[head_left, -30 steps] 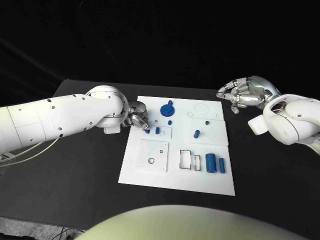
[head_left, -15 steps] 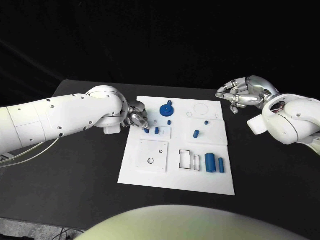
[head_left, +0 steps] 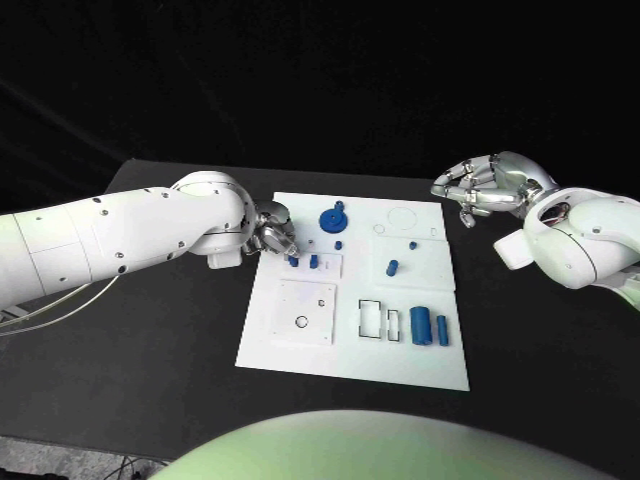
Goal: Assemble the parts on the task board
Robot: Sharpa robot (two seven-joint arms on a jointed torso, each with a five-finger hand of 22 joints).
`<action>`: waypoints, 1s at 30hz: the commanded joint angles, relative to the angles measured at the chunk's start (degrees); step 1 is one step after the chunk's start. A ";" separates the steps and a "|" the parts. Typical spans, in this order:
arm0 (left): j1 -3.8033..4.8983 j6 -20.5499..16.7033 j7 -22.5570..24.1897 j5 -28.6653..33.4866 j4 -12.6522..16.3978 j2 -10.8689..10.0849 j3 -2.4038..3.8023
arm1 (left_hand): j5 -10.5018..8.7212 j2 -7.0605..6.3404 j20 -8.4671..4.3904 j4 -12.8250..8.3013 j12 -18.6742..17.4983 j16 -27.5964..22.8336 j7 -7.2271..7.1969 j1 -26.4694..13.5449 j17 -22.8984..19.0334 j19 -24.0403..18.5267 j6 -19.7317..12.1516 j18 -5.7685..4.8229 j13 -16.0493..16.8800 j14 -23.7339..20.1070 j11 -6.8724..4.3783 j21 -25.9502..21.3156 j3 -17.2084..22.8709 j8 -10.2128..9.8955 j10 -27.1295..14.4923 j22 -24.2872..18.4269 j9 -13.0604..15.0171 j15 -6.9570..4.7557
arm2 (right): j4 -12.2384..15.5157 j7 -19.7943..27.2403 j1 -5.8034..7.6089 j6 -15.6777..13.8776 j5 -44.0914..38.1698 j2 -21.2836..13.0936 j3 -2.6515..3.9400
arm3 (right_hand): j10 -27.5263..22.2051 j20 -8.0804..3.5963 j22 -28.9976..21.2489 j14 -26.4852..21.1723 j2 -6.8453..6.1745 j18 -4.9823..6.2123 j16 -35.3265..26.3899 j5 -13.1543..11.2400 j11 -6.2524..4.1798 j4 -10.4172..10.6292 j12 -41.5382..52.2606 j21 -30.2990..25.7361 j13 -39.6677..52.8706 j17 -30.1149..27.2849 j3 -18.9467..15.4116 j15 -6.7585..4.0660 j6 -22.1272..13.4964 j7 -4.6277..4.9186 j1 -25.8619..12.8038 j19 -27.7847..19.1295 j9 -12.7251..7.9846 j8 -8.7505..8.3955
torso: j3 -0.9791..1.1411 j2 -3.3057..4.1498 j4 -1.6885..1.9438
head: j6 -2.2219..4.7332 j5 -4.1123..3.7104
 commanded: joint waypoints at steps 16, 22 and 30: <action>-0.11 1.49 -0.17 1.05 -0.08 0.46 -0.05 | -0.34 -0.23 -0.43 0.70 -0.22 -0.23 -0.20 -1.15 9.99 0.23 0.29 -0.80 0.15 4.43 -0.20 0.09 -1.52 -0.54 0.28 0.07 -0.25 -0.41 | 0.09 -0.02 -0.02 1.16 -0.11 0.15 0.02 | -0.34 0.03 -0.08 -0.38 0.28 0.29 -0.30 0.32 0.08 0.34 -0.25 -0.36 -0.08 -0.09 -0.08 -0.04 -0.54 0.09 0.13 -0.34 -0.10 -0.07 | -0.01 0.01 0.00 | 0.01 -0.04; -0.11 1.72 -0.29 0.92 -0.28 0.63 -0.06 | -0.46 -0.40 -0.40 2.01 -0.30 -0.24 -0.11 -1.98 9.98 0.27 0.60 -0.82 0.07 4.43 -0.12 0.10 -3.50 -0.86 0.13 0.14 -0.49 -0.35 | 0.06 0.11 -0.02 1.23 -0.11 0.18 0.02 | -0.42 0.04 -0.20 -0.45 0.27 0.31 -0.39 0.32 0.09 0.35 -0.34 -0.50 -0.17 -0.19 -0.08 -0.03 -0.57 0.10 0.14 -0.43 -0.11 -0.08 | -0.04 0.03 -0.01 | 0.01 -0.06; -0.12 2.07 -0.50 0.83 -0.70 0.86 -0.07 | -0.60 -0.37 -0.35 3.44 -0.35 -0.23 -0.01 -2.48 10.00 0.28 0.82 -0.81 0.07 4.43 -0.03 0.05 -6.04 -1.19 0.01 0.14 -0.72 -0.29 | 0.05 0.19 -0.02 1.24 -0.11 0.18 0.02 | -0.42 0.04 -0.20 -0.45 0.27 0.31 -0.39 0.32 0.09 0.35 -0.34 -0.50 -0.17 -0.19 -0.08 -0.03 -0.57 0.10 0.14 -0.43 -0.11 -0.08 | -0.03 0.02 -0.03 | 0.01 -0.15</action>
